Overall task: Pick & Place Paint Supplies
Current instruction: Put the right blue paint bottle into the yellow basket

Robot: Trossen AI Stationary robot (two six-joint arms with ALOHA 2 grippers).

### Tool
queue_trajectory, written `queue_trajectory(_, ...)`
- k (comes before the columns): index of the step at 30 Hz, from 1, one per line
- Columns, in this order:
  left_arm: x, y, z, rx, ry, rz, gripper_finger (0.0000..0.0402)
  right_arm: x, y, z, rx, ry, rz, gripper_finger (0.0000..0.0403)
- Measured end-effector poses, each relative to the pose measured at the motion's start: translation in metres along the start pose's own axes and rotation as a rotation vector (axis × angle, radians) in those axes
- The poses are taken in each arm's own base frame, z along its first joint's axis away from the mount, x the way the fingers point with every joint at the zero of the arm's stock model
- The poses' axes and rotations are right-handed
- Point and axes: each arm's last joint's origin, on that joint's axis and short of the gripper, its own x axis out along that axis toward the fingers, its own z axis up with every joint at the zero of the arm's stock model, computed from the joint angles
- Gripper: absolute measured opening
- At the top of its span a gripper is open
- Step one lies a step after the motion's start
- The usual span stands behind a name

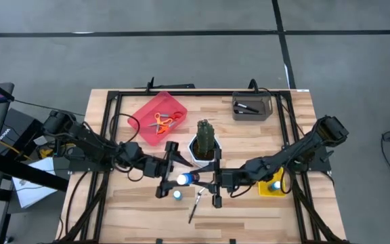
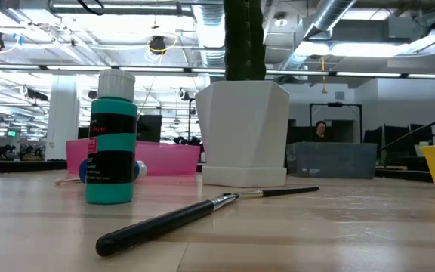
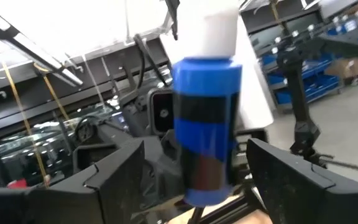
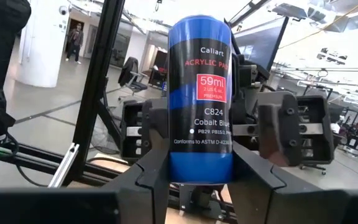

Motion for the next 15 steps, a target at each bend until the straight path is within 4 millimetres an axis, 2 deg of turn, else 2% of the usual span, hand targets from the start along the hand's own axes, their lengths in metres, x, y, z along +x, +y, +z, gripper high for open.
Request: queue_trajectory(15, 0.0, 0.0, 0.001, -0.026, -0.011, -0.009, 0.0269, 0.006, -0.013, -0.008, 0.041, 0.046, -0.034, 0.0123)
